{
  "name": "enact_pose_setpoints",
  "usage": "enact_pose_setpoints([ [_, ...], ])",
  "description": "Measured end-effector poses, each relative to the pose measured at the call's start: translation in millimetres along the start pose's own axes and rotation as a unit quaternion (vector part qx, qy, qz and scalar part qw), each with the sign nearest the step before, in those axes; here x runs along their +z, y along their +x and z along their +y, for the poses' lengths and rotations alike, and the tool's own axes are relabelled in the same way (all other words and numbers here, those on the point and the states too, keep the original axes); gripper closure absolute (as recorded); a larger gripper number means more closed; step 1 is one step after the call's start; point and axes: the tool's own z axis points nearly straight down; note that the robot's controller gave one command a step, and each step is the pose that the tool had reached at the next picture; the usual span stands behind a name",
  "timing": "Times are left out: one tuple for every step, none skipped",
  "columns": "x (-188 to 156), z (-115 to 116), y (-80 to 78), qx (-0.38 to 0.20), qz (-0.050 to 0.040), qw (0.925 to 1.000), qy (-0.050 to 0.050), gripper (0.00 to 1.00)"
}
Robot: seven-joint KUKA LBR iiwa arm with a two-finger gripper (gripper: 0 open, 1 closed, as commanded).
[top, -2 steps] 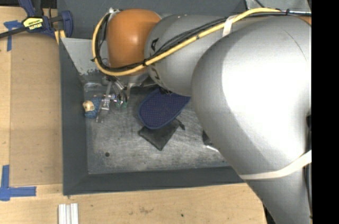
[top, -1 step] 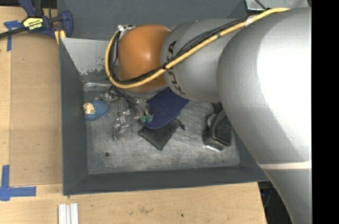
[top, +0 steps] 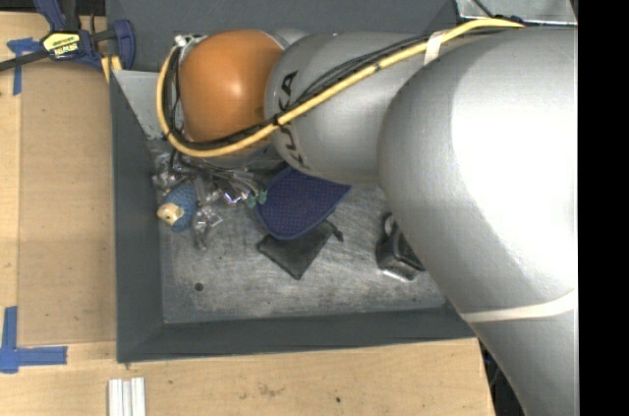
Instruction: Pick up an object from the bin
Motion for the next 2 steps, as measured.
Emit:
enact_pose_setpoints([
  [-1,4,-1.5,0.0,-0.0031,1.0,-0.003,1.0],
  [-42,3,-3.8,0.0,-0.0026,1.0,-0.004,1.0],
])
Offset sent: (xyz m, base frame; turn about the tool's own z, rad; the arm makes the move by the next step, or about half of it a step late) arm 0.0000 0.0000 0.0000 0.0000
